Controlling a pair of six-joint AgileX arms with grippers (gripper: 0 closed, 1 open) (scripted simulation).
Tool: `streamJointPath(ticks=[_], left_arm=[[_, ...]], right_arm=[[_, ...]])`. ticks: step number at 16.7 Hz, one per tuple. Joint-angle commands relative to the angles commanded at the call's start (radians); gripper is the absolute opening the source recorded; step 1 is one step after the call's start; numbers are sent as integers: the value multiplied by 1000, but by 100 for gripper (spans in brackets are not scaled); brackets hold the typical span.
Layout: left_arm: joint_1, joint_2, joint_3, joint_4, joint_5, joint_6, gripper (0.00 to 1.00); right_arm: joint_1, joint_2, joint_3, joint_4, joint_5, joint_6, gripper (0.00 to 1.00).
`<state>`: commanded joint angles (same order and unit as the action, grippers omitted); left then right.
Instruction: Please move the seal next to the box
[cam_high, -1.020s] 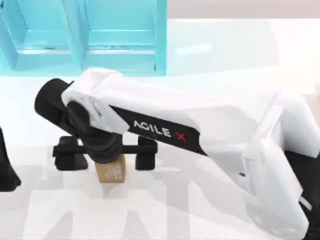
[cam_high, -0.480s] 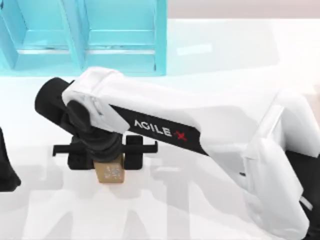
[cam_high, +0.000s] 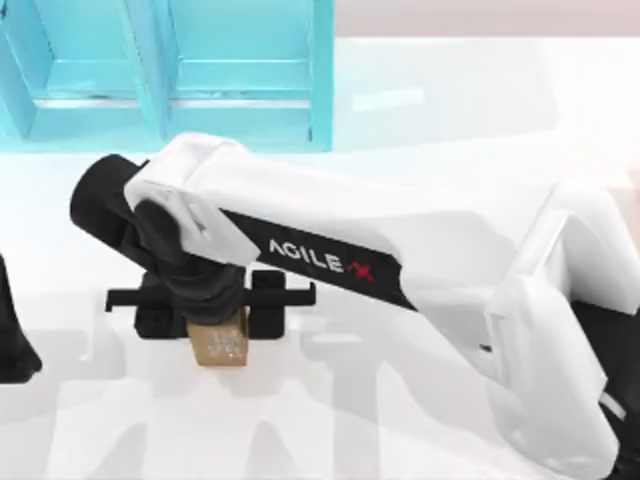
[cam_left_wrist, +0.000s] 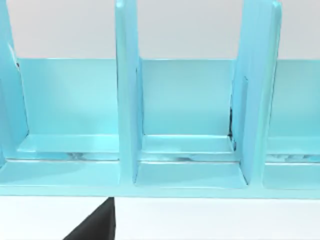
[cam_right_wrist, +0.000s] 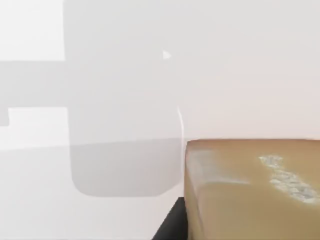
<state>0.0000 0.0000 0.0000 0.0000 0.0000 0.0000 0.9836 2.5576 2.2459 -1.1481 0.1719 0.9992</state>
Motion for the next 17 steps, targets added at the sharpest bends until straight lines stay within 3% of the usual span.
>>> streamJointPath(ticks=[7, 17], left_arm=[[0, 0, 0, 0, 0, 0, 100], [0, 0, 0, 0, 0, 0, 100]], right_arm=[[4, 0, 15, -15, -1, 1, 0], [3, 11, 218, -207, 0, 1, 0]])
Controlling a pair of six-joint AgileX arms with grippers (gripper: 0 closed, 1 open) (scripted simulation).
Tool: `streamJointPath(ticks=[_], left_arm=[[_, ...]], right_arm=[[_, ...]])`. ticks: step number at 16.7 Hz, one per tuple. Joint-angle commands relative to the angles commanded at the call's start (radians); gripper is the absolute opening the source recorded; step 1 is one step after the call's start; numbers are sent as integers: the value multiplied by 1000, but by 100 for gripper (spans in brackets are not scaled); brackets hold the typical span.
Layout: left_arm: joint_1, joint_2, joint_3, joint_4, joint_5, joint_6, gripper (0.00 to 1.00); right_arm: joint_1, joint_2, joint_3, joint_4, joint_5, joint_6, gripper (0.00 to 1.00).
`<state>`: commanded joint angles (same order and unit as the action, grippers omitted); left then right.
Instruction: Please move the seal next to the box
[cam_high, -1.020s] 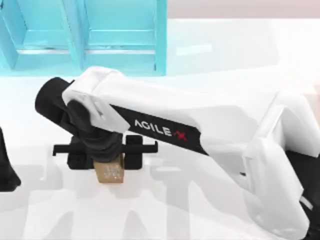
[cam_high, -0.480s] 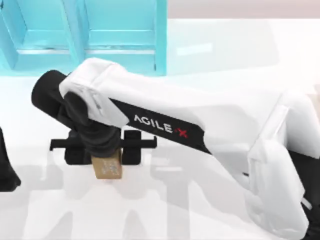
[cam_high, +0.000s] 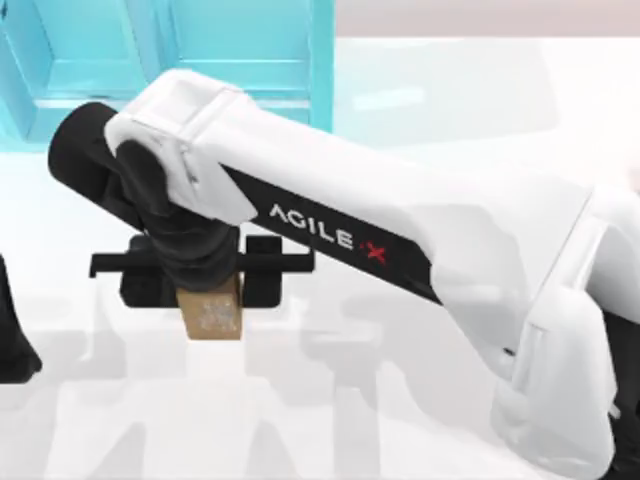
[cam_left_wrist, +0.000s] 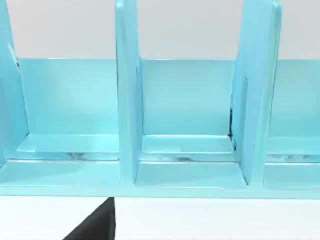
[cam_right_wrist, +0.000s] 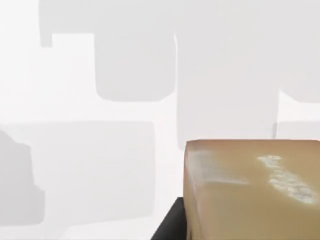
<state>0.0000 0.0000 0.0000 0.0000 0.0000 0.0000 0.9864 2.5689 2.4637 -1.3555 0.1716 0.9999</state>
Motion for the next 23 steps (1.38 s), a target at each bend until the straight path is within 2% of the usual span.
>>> streamJointPath(ticks=[4, 8, 23], left_arm=[[0, 0, 0, 0, 0, 0, 100], [0, 0, 0, 0, 0, 0, 100], [0, 0, 0, 0, 0, 0, 100]], right_arm=[[-10, -13, -13, 6, -1, -5, 0], [-98, -143, -150, 27, -16, -102, 0], [-783, -1110, -1207, 175, -125, -778, 0]])
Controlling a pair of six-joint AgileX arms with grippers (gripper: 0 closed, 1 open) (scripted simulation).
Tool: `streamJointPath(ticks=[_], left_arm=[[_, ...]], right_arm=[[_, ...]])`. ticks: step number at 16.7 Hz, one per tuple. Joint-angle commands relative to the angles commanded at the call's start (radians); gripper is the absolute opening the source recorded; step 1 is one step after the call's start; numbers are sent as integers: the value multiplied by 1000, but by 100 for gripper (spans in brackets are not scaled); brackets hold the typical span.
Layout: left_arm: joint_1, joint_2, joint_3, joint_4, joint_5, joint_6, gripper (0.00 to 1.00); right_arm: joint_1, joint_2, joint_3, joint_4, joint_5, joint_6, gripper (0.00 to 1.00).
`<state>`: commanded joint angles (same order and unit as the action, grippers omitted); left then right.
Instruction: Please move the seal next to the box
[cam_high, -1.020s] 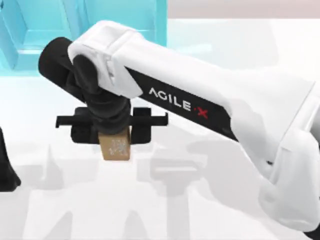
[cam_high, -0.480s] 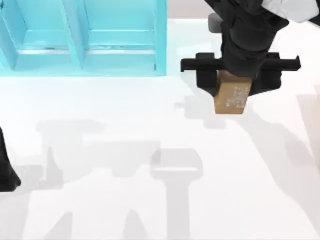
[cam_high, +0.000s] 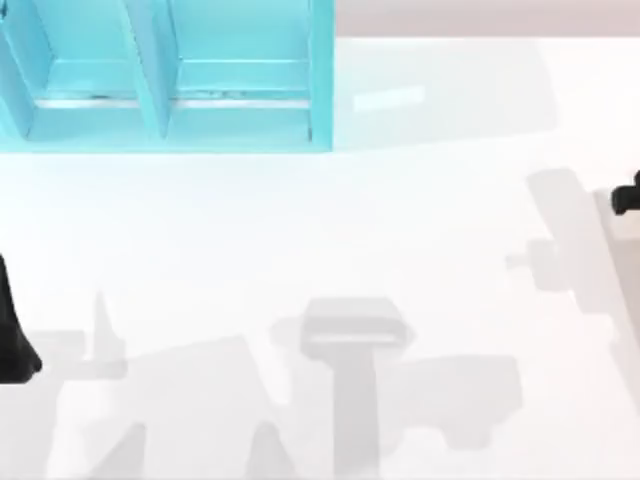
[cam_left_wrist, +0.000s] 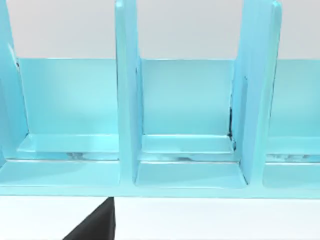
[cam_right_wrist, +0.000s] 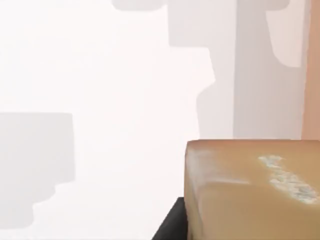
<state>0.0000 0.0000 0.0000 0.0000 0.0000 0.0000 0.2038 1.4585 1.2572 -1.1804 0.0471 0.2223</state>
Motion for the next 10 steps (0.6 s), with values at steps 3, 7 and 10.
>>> streamJointPath(ticks=[3, 7, 10], left_arm=[[0, 0, 0, 0, 0, 0, 100], [0, 0, 0, 0, 0, 0, 100], [0, 0, 0, 0, 0, 0, 100]], right_arm=[[-59, -82, -86, 15, -15, -70, 0], [-64, -88, -93, 16, -18, -76, 0], [-59, -80, -105, 29, -18, -76, 0]])
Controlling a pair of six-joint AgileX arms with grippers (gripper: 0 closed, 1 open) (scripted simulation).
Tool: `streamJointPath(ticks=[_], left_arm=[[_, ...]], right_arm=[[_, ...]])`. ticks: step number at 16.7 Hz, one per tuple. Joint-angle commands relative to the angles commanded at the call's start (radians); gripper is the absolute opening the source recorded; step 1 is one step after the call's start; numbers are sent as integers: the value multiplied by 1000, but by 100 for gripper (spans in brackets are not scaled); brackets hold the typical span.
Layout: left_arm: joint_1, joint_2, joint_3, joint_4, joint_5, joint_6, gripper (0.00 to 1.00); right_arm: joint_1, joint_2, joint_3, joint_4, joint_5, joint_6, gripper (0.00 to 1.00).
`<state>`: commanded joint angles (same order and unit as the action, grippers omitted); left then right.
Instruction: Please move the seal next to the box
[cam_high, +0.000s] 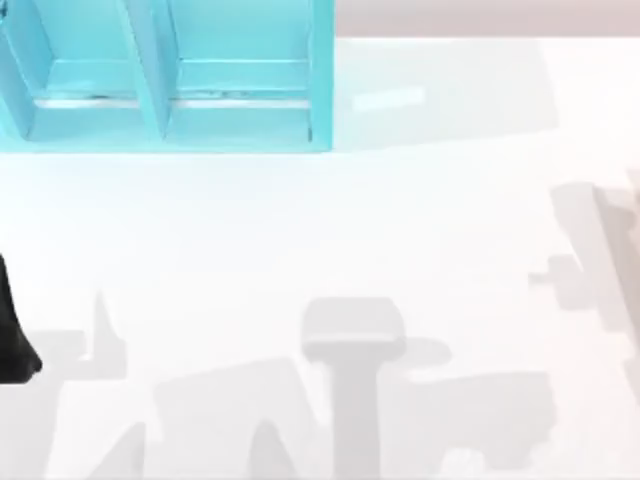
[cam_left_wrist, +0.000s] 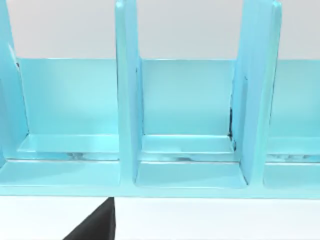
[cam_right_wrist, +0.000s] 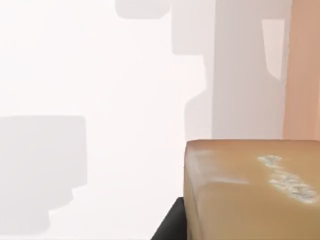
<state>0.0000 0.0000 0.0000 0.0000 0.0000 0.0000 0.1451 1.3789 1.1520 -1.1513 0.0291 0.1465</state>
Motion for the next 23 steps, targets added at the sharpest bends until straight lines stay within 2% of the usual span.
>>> streamJointPath(ticks=[7, 12, 23], left_arm=[[0, 0, 0, 0, 0, 0, 100], [0, 0, 0, 0, 0, 0, 100], [0, 0, 0, 0, 0, 0, 100]], right_arm=[[-7, 43, -176, 240, 1, 1, 0], [-6, 55, -191, 254, 0, 0, 0], [-6, 55, -191, 254, 0, 0, 83]])
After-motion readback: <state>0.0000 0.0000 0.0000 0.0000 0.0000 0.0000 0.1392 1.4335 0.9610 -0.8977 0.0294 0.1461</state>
